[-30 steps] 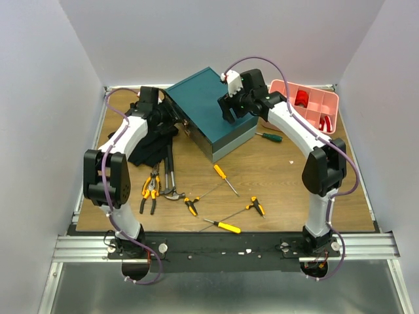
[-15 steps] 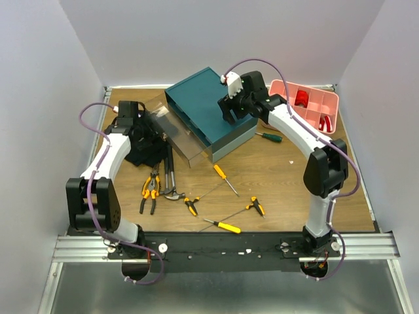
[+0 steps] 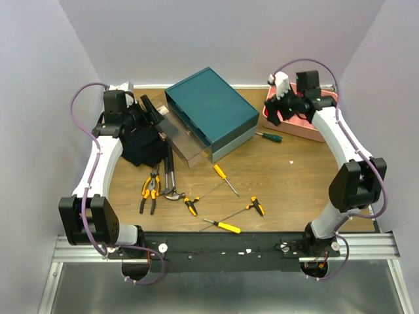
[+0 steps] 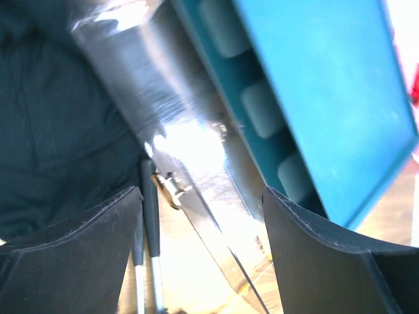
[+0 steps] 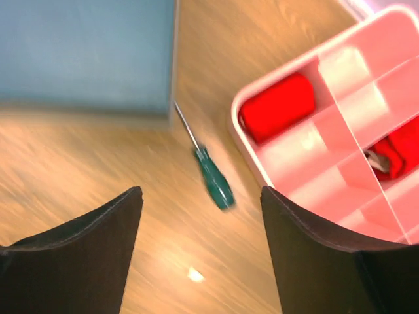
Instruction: Sort the tools into containers
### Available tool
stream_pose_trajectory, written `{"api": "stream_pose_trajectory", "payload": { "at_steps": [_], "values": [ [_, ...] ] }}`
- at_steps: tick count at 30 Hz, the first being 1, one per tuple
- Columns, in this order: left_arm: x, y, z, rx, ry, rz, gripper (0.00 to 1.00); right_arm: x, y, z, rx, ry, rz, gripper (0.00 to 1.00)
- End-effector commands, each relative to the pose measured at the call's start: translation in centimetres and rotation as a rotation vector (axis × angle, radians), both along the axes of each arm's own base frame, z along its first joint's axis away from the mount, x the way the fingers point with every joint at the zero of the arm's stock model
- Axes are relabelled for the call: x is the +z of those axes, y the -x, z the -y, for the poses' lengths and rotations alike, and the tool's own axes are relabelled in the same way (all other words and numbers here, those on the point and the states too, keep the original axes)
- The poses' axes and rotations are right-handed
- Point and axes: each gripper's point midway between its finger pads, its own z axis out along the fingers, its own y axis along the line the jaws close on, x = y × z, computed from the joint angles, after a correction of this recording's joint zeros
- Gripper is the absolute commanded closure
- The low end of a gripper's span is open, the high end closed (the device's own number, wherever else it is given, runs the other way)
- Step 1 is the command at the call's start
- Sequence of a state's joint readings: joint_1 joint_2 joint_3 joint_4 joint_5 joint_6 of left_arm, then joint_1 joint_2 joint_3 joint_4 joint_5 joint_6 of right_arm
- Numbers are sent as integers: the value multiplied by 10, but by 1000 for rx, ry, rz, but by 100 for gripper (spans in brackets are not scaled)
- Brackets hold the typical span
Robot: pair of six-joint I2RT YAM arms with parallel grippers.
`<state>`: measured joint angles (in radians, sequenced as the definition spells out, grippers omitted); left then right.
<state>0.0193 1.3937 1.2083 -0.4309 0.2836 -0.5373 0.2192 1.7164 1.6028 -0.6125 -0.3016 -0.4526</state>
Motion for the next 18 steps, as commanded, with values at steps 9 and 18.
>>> {"api": "stream_pose_trajectory", "payload": {
  "at_steps": [9,18],
  "values": [
    [64,14,11,-247,-170,319,12,-108,30,50,269,153,-201,26],
    [45,3,-16,-222,-318,253,12,-142,-15,67,277,262,-208,26]
  ]
}}
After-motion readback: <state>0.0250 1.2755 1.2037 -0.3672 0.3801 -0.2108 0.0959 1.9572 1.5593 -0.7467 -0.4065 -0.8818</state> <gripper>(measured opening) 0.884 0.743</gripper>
